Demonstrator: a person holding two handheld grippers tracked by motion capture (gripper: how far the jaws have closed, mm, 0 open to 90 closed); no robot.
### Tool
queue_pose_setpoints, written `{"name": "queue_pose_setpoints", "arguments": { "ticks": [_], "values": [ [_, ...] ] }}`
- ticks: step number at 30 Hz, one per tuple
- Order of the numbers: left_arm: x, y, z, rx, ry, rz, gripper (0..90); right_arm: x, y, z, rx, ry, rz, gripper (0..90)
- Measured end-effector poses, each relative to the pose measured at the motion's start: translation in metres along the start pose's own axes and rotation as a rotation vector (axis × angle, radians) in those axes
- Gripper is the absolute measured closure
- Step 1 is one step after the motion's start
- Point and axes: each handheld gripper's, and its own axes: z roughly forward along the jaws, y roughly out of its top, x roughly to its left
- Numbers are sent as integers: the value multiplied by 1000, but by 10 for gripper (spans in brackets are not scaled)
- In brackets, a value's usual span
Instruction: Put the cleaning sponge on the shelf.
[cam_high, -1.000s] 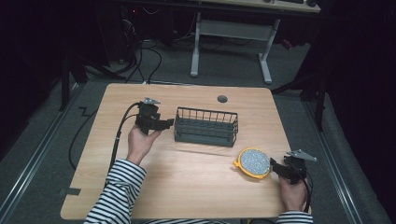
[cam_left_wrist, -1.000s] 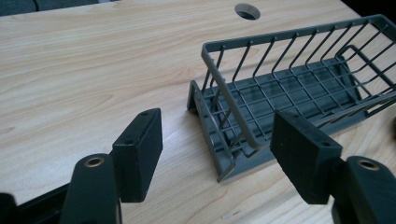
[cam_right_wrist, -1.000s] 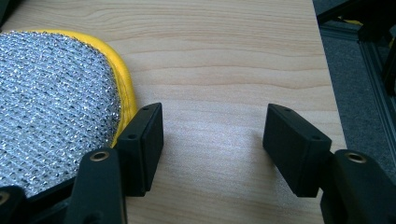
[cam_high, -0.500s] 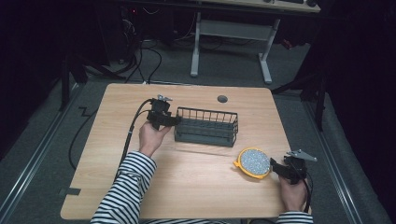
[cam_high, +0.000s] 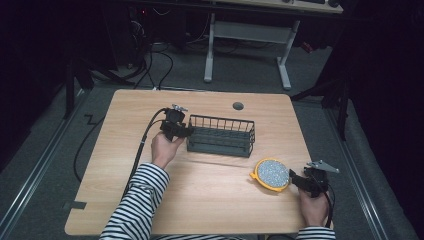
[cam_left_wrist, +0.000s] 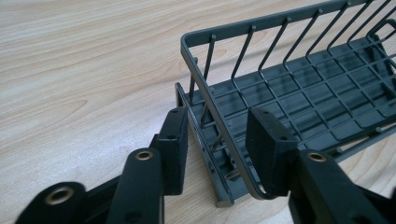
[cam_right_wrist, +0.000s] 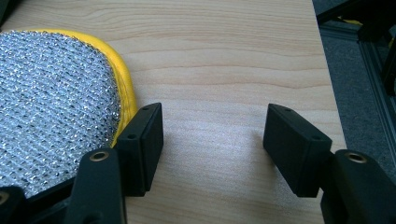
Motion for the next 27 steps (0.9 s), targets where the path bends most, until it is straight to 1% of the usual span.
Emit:
{"name": "queue_pose_setpoints", "arguments": {
  "ticks": [7, 8, 11, 14, 21, 22, 23, 24, 27],
  "values": [
    [-2, -1, 0, 2, -6, 10, 659, 0, 0, 0, 0, 0, -1, 383],
    [-2, -1, -1, 3, -17, 7, 675, 0, 0, 0, 0, 0, -2, 382],
    [-2, -1, -1, 2, -26, 6, 704, 0, 0, 0, 0, 1, -2, 381],
    [-3, -1, -1, 1, -23, 11, 710, 0, 0, 0, 0, 1, -2, 381],
    [-2, -2, -2, 2, -31, 10, 711, 0, 0, 0, 0, 1, -3, 379],
    [-1, -4, -2, -3, -42, -3, 710, 0, 0, 0, 0, 2, -2, 379],
    [-1, -4, -2, -3, -42, -3, 710, 0, 0, 0, 0, 2, -2, 379],
    [1, -5, -3, -10, -53, -15, 710, 0, 0, 0, 0, 2, -2, 379],
    [1, -7, -4, -12, -55, -16, 709, 0, 0, 0, 0, 2, -2, 379]
  ]
}}
